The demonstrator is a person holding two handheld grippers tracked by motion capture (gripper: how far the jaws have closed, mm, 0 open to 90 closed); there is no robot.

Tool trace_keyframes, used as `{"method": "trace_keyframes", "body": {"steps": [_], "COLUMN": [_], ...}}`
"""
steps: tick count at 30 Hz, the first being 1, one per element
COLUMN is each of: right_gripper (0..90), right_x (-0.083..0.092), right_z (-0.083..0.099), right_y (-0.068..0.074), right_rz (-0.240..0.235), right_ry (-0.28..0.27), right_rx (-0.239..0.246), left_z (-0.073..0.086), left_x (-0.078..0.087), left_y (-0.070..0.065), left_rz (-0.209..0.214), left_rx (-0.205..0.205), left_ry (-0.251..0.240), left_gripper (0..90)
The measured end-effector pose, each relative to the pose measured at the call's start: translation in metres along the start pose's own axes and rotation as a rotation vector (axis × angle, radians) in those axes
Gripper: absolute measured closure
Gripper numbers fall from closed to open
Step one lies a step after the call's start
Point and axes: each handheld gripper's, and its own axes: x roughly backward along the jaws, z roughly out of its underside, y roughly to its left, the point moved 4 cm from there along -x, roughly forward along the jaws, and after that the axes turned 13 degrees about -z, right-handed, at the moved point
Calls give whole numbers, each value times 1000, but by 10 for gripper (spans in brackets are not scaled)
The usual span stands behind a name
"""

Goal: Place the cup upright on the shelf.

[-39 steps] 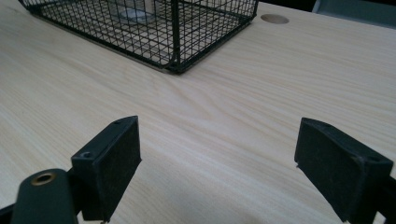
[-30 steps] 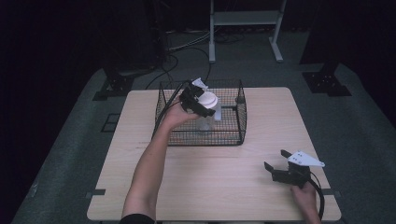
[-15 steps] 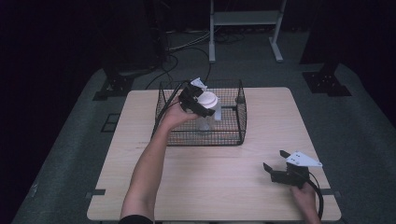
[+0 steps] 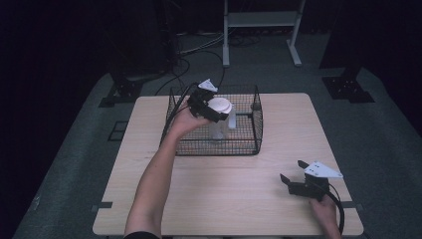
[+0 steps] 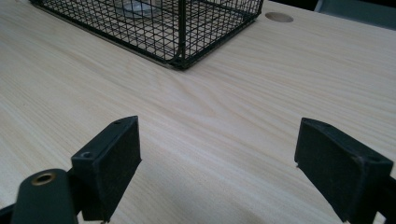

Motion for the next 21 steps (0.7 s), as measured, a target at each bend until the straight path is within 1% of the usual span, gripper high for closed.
{"method": "trace_keyframes", "body": {"steps": [2,6,9,12,14,16,17,19,20,21], "right_gripper": [135,135,135,135,135,135,135,135,135,135], "right_x": [0,0,0,-1,-1,-1,-1,-1,-1,-1], "right_z": [0,0,0,0,0,0,0,0,0,0], "right_y": [0,0,0,0,0,0,0,1,1,1], "right_rz": [1,2,2,3,3,4,4,4,5,5], "right_ry": [-1,2,3,4,5,5,5,6,5,6], "right_rx": [-2,0,1,3,3,3,3,2,2,2], "left_z": [-1,-3,-3,-2,-2,-1,-1,0,0,3], "left_x": [3,11,17,24,28,32,34,38,38,43], "left_y": [0,1,3,5,7,7,7,6,6,5], "left_rz": [0,-14,-21,-27,-29,-22,-27,-27,-27,-24], "left_rx": [-2,-9,0,-2,-3,1,-3,-2,-2,-5], "left_ry": [-7,-22,-30,-33,-35,-33,-33,-45,-45,-39], "left_gripper": [0,0,0,0,0,0,0,0,0,0]}}
